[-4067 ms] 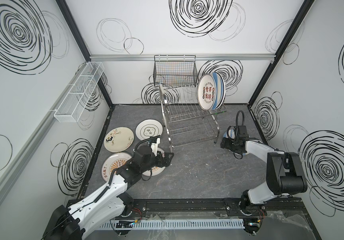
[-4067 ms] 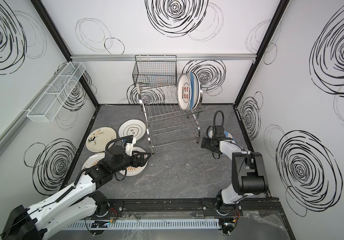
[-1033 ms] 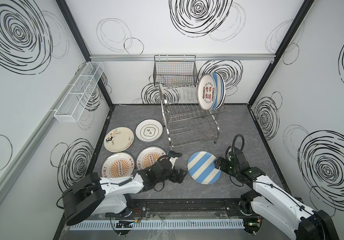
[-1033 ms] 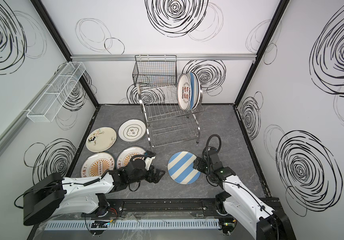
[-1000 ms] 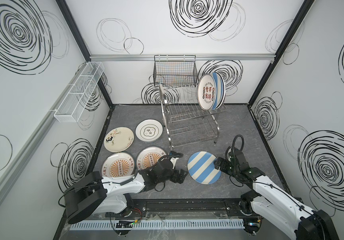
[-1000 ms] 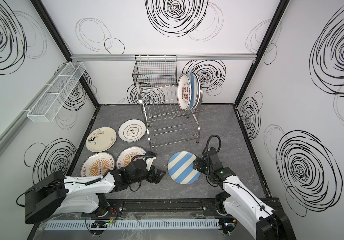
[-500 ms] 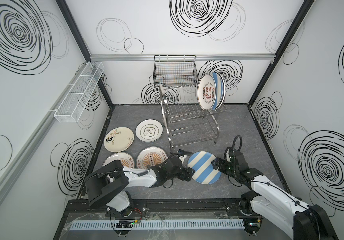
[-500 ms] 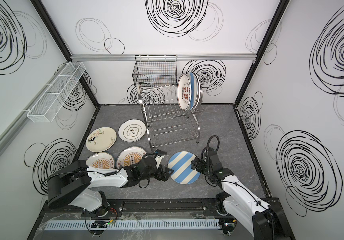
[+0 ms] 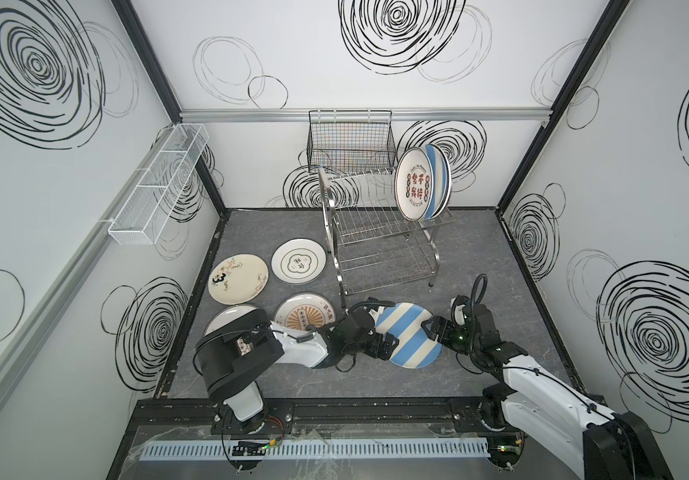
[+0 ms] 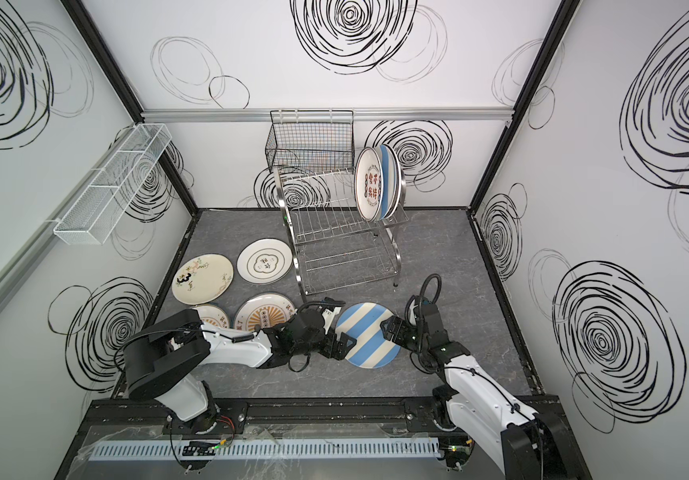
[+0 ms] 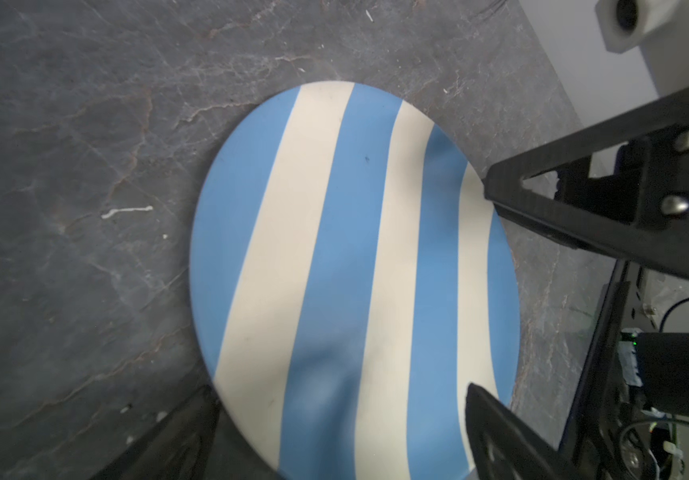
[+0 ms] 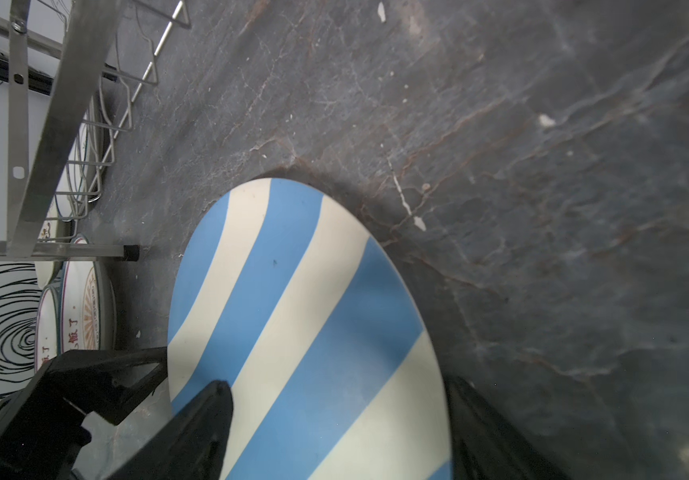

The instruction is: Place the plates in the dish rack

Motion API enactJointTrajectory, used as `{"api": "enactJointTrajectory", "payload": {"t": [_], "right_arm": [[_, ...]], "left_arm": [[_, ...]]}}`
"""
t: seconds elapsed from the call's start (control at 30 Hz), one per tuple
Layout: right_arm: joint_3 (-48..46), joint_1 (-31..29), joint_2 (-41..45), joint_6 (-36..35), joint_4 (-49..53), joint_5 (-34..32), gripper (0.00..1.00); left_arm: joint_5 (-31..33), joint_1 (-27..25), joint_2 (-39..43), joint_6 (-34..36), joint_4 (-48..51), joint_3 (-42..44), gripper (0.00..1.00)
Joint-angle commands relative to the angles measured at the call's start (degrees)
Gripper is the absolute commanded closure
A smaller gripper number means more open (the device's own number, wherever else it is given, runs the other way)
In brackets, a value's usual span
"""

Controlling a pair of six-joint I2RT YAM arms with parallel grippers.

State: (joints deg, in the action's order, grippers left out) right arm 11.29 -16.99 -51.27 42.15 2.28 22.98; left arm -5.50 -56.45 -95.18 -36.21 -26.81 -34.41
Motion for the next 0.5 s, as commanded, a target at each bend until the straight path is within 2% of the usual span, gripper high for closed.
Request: {"api": "enactJointTrajectory", "payload": {"t": [0.0,0.13,0.3,0.47], "right_arm": [[-2.1,0.9,-0.4,1.1,4.0,4.5,0.24],[-2.1,3.0,1.6,2.2,3.1,10.2,0.33],[-4.1,5.4,5.4,6.2,-3.1,18.3,0.43],[-4.4,7.1,10.0,7.5,-3.6,21.1,0.49]], "left_arm": [[-2.5,0.4,-1.5,0.4,-2.7,-1.3,0.04],[-3.4,0.4,-1.8,0.6,-3.2,-0.9,0.04],[-4.6,0.1,-1.8,0.9,-4.3,-0.7,0.04],[-4.8,-0.2,-1.7,0.9,-4.4,-0.5,0.04]]}}
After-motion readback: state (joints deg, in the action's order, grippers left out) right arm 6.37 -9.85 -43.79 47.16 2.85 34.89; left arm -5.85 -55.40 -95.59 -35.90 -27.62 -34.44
